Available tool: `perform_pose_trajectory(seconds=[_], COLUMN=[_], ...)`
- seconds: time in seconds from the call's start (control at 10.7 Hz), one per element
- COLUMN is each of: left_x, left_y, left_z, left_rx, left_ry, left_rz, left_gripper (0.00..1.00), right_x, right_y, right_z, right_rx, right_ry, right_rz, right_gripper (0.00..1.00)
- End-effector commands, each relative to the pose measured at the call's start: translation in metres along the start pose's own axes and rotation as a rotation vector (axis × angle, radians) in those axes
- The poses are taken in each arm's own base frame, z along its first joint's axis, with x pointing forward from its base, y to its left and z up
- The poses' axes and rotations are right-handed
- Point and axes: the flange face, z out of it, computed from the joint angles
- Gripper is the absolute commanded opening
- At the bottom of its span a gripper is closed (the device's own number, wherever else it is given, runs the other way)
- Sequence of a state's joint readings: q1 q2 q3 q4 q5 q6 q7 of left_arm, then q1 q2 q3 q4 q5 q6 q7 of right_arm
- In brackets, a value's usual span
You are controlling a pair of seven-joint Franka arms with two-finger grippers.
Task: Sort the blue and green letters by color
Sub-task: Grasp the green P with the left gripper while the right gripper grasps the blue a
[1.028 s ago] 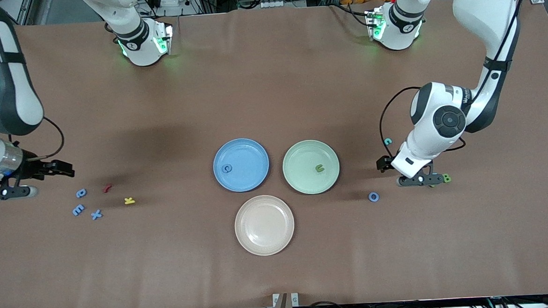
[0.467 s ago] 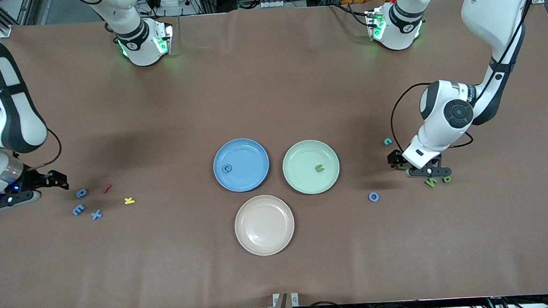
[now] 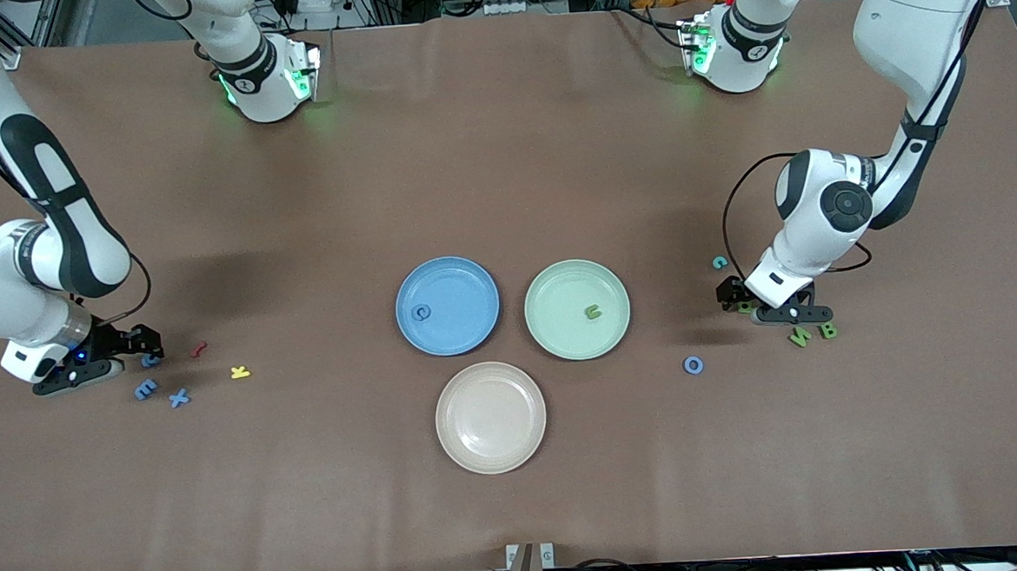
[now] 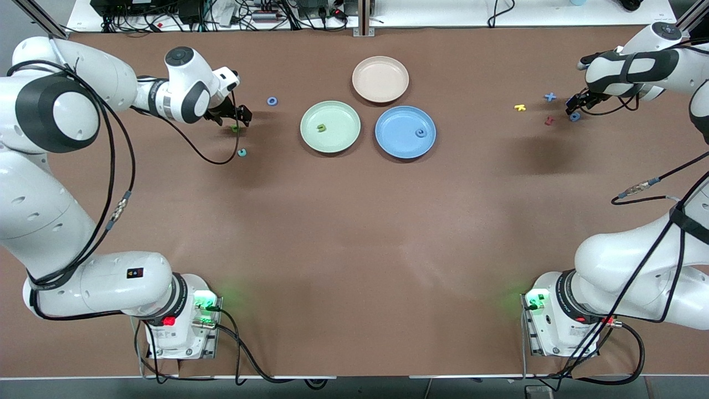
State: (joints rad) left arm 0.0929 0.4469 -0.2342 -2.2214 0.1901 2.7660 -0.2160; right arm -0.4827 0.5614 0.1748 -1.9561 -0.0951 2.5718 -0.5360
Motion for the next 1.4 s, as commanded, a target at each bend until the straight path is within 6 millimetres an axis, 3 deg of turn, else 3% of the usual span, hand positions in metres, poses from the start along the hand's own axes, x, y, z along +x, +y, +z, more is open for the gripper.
perform_pose_trajectory(seconds=[0.0, 0.28, 0.37, 0.47, 0.56, 0.65, 0.75, 1.03, 1.21, 1.31], left_x=[-0.007, -0.011, -0.011, -0.013, -0.014, -0.015, -0.016, -0.017, -0.016, -0.015], left_y=[0.000, -0.008, -0.008, -0.009, -0.009, -0.008, -0.008, -0.007, -0.006, -0.006], left_z=[0.008, 0.013, 0.013, 0.013, 0.014, 0.014, 0.014, 0.016, 0.016, 0.011], left_rx=[-0.001, -0.001, -0.002, -0.004, -0.003, -0.003, -0.003, 0.007, 0.006, 0.010], left_ry=[0.023, 0.031, 0.035, 0.038, 0.035, 0.034, 0.033, 0.039, 0.045, 0.047], left_rz=[0.046, 0.049, 0.049, 0.047, 0.048, 0.049, 0.050, 0.086, 0.088, 0.083], left_gripper=[1.00, 1.00, 1.00, 0.94, 0.73, 0.57, 0.45, 0.23, 0.23, 0.23], right_x=[-0.007, -0.008, -0.011, -0.011, -0.011, -0.008, 0.000, 0.023, 0.047, 0.061], right_y=[0.007, 0.005, 0.010, 0.009, 0.008, 0.006, -0.004, -0.049, -0.103, -0.142], right_z=[0.014, 0.027, 0.027, 0.027, 0.026, 0.018, 0.006, -0.044, -0.049, -0.046], right_rx=[-0.010, -0.004, -0.008, -0.008, -0.006, -0.009, -0.007, 0.007, 0.007, 0.000], right_ry=[-0.003, -0.002, -0.005, -0.007, -0.010, -0.011, -0.023, -0.102, -0.131, -0.141], right_rz=[-0.003, 0.007, 0.014, 0.017, 0.024, 0.020, 0.028, 0.145, 0.269, 0.334], right_gripper=[0.76, 0.67, 0.55, 0.32, 0.06, 0.00, 0.00, 0.00, 0.00, 0.00])
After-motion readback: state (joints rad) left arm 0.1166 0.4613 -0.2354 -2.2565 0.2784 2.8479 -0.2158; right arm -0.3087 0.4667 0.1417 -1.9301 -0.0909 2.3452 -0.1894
